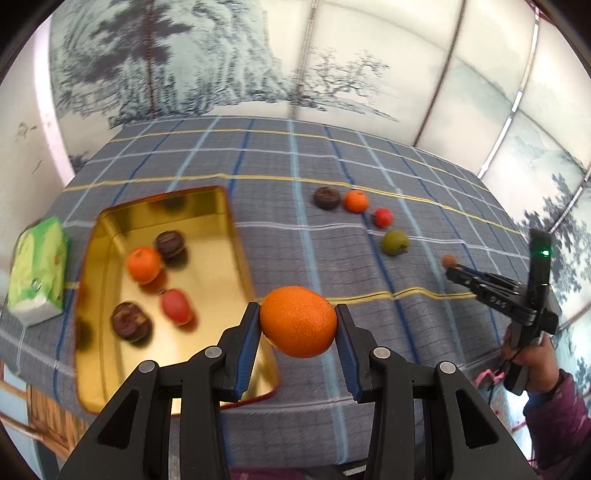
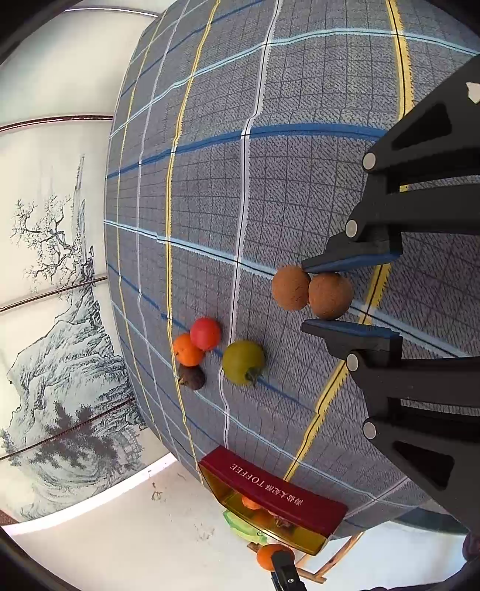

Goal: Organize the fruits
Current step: 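Carry the mandarin into the tray and release it with the left gripper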

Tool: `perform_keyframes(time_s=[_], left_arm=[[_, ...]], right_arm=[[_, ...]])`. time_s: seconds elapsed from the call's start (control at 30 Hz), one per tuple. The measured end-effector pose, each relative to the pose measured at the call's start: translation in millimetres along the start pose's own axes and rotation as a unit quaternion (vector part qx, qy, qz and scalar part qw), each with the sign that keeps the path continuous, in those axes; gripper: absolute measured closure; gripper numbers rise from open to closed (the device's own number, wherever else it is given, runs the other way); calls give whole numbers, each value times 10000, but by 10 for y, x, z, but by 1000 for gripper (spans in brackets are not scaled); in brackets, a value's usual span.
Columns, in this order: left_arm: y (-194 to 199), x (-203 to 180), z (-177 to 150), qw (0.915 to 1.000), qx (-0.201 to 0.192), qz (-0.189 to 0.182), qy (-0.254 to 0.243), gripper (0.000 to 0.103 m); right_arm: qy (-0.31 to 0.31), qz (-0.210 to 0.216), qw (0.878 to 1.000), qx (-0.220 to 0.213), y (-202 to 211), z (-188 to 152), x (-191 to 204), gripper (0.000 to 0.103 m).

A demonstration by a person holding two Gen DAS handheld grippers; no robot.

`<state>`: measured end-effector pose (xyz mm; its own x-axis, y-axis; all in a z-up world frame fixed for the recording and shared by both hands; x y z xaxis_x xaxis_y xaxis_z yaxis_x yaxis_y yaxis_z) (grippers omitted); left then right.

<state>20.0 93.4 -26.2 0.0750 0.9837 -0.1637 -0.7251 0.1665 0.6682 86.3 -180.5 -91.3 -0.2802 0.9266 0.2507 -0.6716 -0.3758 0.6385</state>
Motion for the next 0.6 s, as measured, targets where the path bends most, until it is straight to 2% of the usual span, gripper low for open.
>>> perform_keyframes(time_s=[0.33,0.6], left_arm=[[141,752,-220,9968,60,615,504,62],[19,834,-88,9972,-31,605,431,62]], right_arm=[[18,21,10000,-47,77,33,54,80],[77,-3,9999,-75,126,57,90,80]])
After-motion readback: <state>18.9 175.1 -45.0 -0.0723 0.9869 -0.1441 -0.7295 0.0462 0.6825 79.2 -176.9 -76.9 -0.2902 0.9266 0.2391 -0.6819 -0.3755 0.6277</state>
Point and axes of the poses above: each gripper's, at about its wrist camera, not at the fingertips, and y roughly against the way its jaws point, x to its left, z to its top, the point moved 5 cm from there along -y, roughly the way its jaws point, and after that the axes turned 8 degrees about -x, right-handed, at the moved point
